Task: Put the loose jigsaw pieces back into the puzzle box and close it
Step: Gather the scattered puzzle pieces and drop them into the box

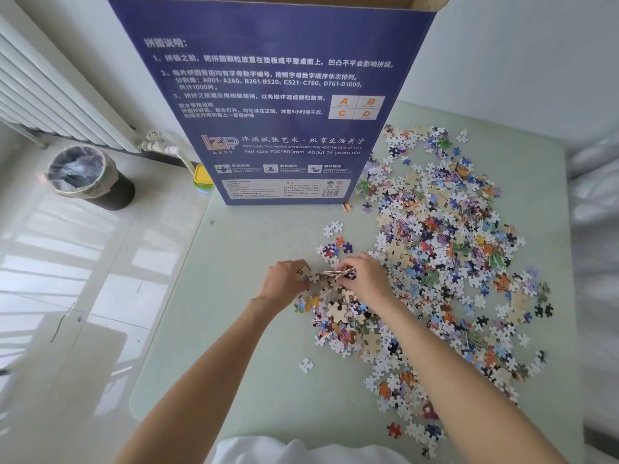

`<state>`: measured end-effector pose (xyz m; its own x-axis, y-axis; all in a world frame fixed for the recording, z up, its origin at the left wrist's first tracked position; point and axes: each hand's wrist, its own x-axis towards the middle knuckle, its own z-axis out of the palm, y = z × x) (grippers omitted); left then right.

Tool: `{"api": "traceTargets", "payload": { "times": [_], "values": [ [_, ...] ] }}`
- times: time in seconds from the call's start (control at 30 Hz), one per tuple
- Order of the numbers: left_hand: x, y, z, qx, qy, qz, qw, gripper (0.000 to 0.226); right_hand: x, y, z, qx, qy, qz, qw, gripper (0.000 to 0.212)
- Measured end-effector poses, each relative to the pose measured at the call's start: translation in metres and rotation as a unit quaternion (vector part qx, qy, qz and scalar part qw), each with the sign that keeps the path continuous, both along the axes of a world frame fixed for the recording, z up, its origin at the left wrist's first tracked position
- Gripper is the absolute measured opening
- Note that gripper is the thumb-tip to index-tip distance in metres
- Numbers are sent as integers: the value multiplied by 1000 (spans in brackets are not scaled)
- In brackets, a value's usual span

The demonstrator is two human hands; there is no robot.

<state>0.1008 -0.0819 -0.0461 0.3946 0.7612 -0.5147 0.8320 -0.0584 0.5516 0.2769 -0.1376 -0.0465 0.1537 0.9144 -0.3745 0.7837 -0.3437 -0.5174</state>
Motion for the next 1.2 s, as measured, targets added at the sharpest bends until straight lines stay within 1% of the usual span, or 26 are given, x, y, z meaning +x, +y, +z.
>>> {"api": "traceTargets", "payload": {
  "times": [0.17,0.27,0.37,0.47,0.57,0.67,0.77,0.87,0.93,0.97,1.0,1.03,1.13,1.2],
  "values": [
    [-8,0,2,6,-19,41,999,26,10,-5,5,33,15,-63,997,15],
    [-12,0,6,17,-39,63,997,28,16,-10,10,44,6,-66,997,16],
    [-13,1,14,34,-63,79,994,25,20,-13,21,61,14,-65,996,16],
    [-11,4,35,56,-84,78,992,19,22,-13,51,87,24,-60,994,18],
    [-11,12,70,70,-125,65,988,15,22,-6,99,146,51,-31,987,22],
    [-13,30,119,131,-163,33,977,15,27,12,156,212,75,-1,974,24],
    [-18,55,188,230,-211,42,949,20,31,40,221,303,80,26,949,23],
    [-21,77,267,351,-261,66,897,15,32,72,282,374,84,36,923,20],
    [-22,92,306,392,-315,84,860,5,31,95,314,402,82,38,911,18],
    [-21,100,322,406,-339,90,844,8,31,107,326,414,78,37,906,18],
    [-22,112,331,415,-349,89,836,8,30,119,335,422,73,33,903,17],
    [-24,126,337,422,-332,81,840,8,27,129,343,424,71,30,903,17],
    [-29,161,335,447,-205,25,870,35,16,154,344,392,83,22,916,17],
    [-30,173,332,436,-149,4,887,40,9,164,336,374,65,26,925,16]
  ]
}}
